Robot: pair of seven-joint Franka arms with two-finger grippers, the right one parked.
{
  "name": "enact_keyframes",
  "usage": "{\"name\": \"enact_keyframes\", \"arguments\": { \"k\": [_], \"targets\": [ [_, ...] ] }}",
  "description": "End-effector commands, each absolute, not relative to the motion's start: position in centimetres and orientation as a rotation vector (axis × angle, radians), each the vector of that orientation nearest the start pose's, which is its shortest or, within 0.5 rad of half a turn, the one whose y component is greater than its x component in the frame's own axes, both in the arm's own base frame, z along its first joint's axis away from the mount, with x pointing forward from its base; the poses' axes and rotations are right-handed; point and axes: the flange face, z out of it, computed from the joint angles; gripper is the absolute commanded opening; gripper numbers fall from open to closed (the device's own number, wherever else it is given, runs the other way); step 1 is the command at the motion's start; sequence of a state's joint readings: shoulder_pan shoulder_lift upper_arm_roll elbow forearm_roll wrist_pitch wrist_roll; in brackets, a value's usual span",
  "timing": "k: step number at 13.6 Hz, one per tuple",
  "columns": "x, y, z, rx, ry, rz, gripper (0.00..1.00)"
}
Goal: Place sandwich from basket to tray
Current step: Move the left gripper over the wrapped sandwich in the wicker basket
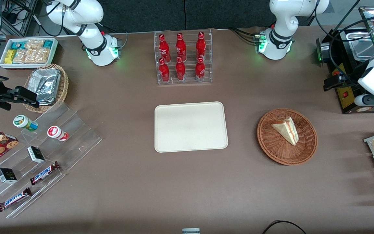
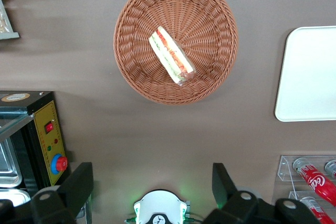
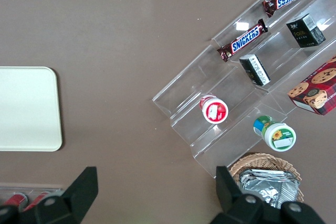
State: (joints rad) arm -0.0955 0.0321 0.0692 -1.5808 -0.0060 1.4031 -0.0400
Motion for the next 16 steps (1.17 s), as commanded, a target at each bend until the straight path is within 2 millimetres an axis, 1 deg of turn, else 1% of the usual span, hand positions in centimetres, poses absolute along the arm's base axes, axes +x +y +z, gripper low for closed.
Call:
{"name": "enact_keyframes", "arguments": {
  "k": [1,2,4,5,6,9,11,13,15,16],
  "targets": [
    [54.9,-1.5,59.3,-3.115,0.006,0.318,1.0],
    [55.1,-1.5,59.0,-3.113,0.006,0.316,1.0],
    [56.3,-1.7,56.5,-3.087,0.001,0.34,1.0],
    [56.6,-1.7,54.7,-3.078,0.001,0.339,1.0],
    [56.6,-1.7,53.1,-3.079,-0.008,0.32,1.0],
    [56.9,-1.5,49.6,-3.083,-0.066,0.262,1.0],
    [56.6,-1.5,46.2,-3.08,-0.169,0.217,1.0],
    [56.3,-1.7,42.8,-3.06,-0.37,0.176,1.0],
    [55.5,-2.0,39.7,-3.037,-0.525,0.148,1.0],
    [55.1,-2.7,38.4,-3.024,-0.614,0.113,1.0]
  ]
}}
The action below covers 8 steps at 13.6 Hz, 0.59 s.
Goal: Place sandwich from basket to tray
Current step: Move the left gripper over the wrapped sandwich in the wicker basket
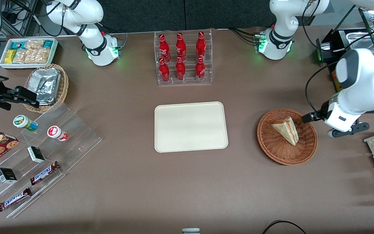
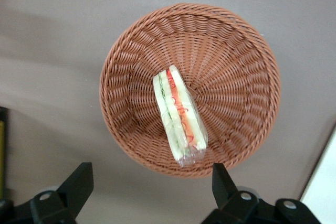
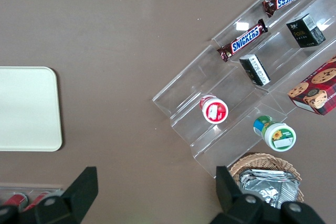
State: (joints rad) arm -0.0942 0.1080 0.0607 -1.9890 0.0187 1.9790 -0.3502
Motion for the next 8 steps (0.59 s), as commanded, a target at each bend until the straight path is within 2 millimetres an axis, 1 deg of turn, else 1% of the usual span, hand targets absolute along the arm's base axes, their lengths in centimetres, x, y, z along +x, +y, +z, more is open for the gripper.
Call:
{"name": "enact_keyframes", "arguments": {
  "k": [1,2,3,5,6,8],
  "targets": [
    [54.7,-3.5,37.1,-3.008,-0.71,0.078,1.0],
    [54.3,-4.4,35.8,-2.994,-0.783,0.057,1.0],
    [53.7,-4.9,34.5,-2.98,-0.844,0.044,1.0],
    [52.8,-5.0,32.5,-2.953,-0.962,0.014,1.0],
    [52.7,-4.9,32.3,-2.948,-0.995,-0.005,1.0],
    [52.4,-5.0,30.9,-2.936,-1.02,0.005,1.0]
  ]
}}
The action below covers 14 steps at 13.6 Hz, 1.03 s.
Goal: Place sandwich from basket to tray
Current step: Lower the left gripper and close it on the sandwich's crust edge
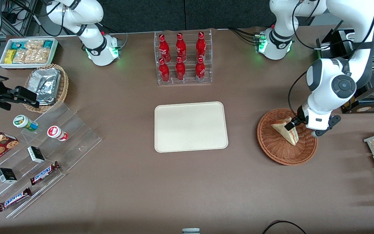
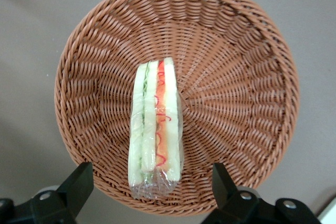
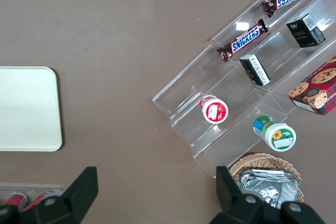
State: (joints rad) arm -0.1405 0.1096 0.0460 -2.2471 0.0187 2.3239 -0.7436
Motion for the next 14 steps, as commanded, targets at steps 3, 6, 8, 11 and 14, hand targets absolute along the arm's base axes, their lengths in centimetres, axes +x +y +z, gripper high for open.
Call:
{"name": "enact_keyframes", "arguments": {
  "k": [3,6,8,11,14],
  "targets": [
    [52.8,-5.2,28.7,-2.927,-1.08,-0.036,1.0],
    [52.3,-5.7,26.6,-2.922,-1.064,-0.004,1.0],
    [52.1,-5.7,26.1,-2.924,-1.066,-0.01,1.0],
    [51.9,-5.7,25.0,-2.915,-1.06,0.019,0.98],
    [51.8,-5.6,24.6,-2.911,-1.063,0.03,0.39]
  ]
}}
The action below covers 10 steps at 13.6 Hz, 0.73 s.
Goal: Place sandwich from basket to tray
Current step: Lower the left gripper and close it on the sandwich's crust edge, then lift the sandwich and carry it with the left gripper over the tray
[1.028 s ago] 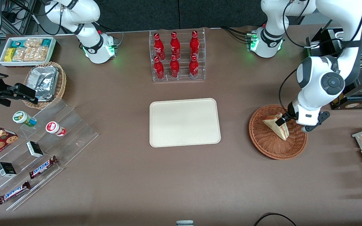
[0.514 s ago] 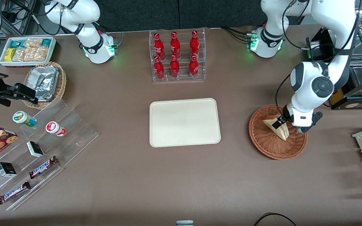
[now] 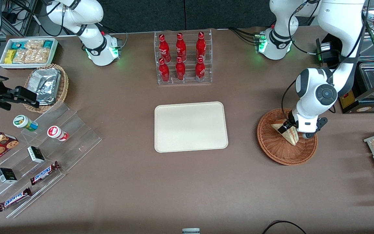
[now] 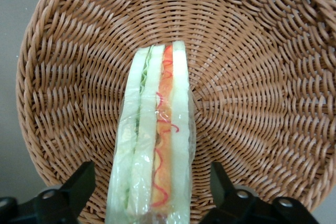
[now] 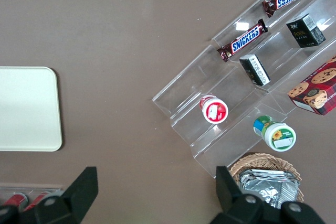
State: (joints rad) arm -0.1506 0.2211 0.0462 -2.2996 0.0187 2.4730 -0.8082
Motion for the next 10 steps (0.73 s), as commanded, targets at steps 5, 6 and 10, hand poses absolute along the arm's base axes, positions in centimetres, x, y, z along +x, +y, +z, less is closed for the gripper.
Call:
{"name": "enact_keyframes", "arguments": {
  "k": [5,6,10],
  "targets": [
    [52.1,-5.6,25.7,-2.917,-1.058,0.015,0.1],
    [52.1,-5.6,26.3,-2.919,-1.052,0.018,0.09],
    [52.8,-6.4,32.2,-2.893,-0.999,0.106,0.09]
  ]
}}
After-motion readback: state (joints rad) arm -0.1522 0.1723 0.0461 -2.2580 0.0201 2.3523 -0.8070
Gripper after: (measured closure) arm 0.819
